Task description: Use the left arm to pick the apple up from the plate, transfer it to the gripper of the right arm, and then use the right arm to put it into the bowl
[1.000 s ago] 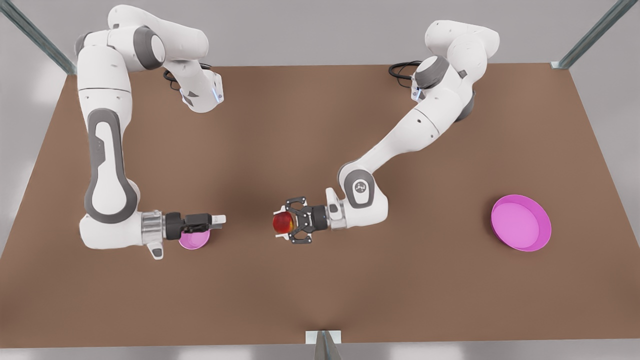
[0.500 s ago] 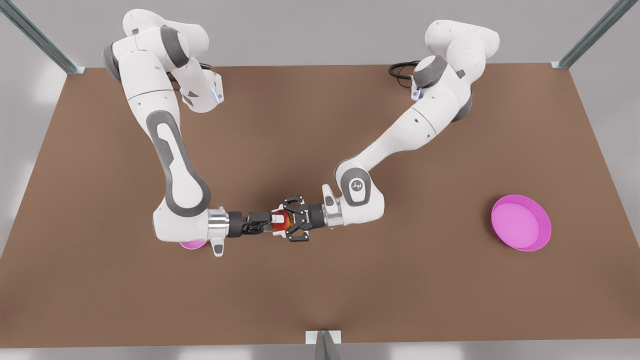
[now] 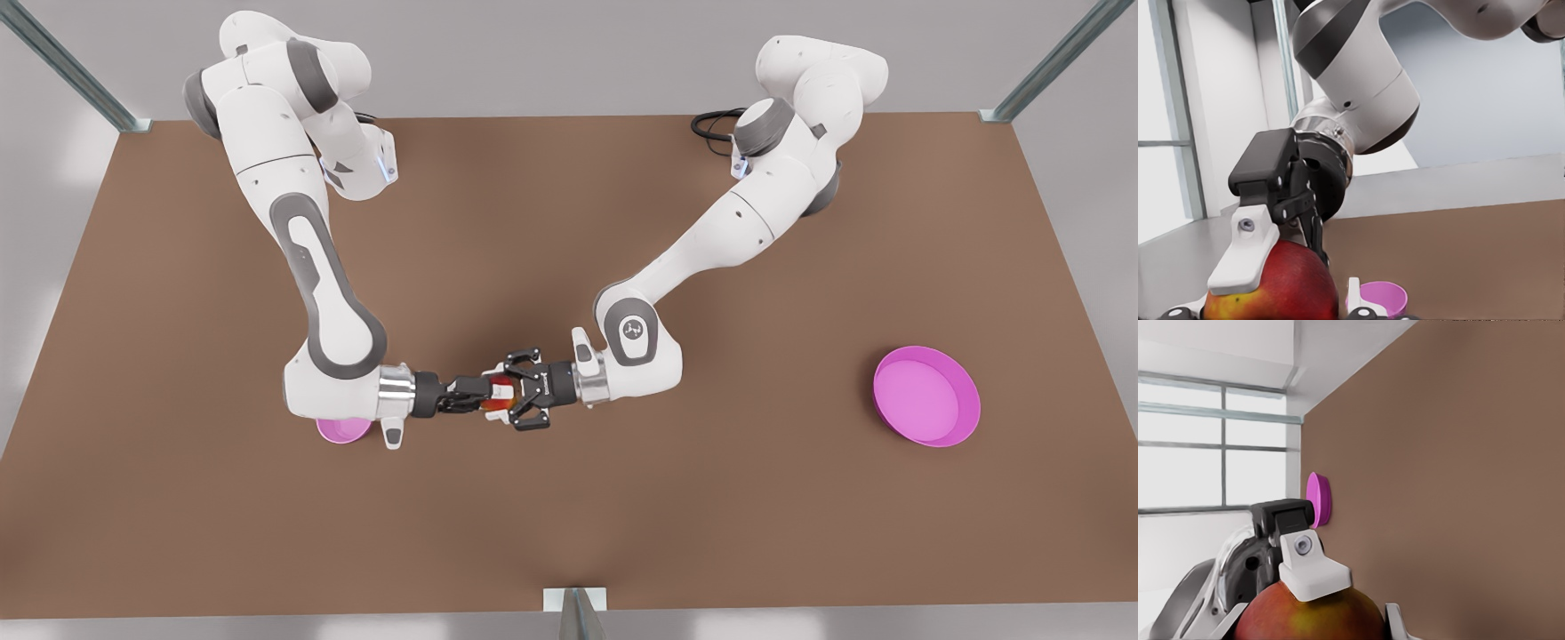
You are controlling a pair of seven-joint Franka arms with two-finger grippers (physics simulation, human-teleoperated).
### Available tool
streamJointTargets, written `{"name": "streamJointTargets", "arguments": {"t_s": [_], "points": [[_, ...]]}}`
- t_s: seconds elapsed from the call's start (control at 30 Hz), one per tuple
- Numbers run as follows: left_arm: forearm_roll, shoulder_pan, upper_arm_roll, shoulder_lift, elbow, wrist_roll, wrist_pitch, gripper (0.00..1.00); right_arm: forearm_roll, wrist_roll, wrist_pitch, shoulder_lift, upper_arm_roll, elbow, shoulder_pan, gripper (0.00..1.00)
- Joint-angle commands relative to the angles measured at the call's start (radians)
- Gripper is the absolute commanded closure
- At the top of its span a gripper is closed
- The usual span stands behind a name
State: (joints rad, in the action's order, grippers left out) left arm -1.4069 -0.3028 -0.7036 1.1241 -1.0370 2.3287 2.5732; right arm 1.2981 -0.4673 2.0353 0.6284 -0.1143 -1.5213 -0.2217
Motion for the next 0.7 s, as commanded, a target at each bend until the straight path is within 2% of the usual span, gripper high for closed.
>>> {"name": "streamJointTargets", "arguments": {"t_s": [0.0, 0.23, 0.33, 0.4, 0.47, 0.53, 0.57, 0.6, 0.67], "points": [[0.0, 0.001, -0.001, -0.001, -0.001, 0.075, -0.002, 0.01, -0.011, 0.006, 0.003, -0.001, -0.001, 0.001, 0.002, 0.51], [0.0, 0.001, -0.001, -0.001, -0.001, 0.075, -0.002, 0.0, -0.138, -0.002, -0.182, -0.015, 0.001, 0.004, 0.154, 0.5], [0.003, 0.004, 0.001, -0.001, -0.001, 0.061, -0.002, 0.0, -0.204, -0.044, -0.207, -0.016, 0.001, 0.003, 0.214, 0.5], [0.071, 0.007, 0.124, -0.032, -0.005, -0.215, -0.004, 0.0, -0.276, -0.099, -0.227, -0.018, 0.001, 0.003, 0.266, 0.5], [0.399, 0.085, 0.147, -0.052, -0.041, -0.619, -0.025, 0.0, -0.352, -0.11, -0.264, -0.026, 0.001, 0.006, 0.312, 0.5], [0.891, 0.232, 0.144, -0.11, -0.054, -1.179, -0.292, 0.0, -0.462, -0.125, -0.265, -0.036, 0.001, 0.009, 0.355, 0.49], [1.029, 0.273, 0.145, -0.144, -0.054, -1.329, -0.408, 0.0, -0.493, -0.14, -0.267, -0.041, 0.001, 0.007, 0.366, 0.49], [1.281, 0.332, 0.144, -0.208, -0.054, -1.595, -0.64, 0.0, -0.539, -0.145, -0.27, -0.046, 0.001, 0.006, 0.375, 0.49], [1.541, 0.386, 0.144, -0.325, -0.054, -1.801, -0.901, 0.0, -0.602, -0.142, -0.26, -0.047, 0.004, 0.007, 0.377, 0.49]]}}
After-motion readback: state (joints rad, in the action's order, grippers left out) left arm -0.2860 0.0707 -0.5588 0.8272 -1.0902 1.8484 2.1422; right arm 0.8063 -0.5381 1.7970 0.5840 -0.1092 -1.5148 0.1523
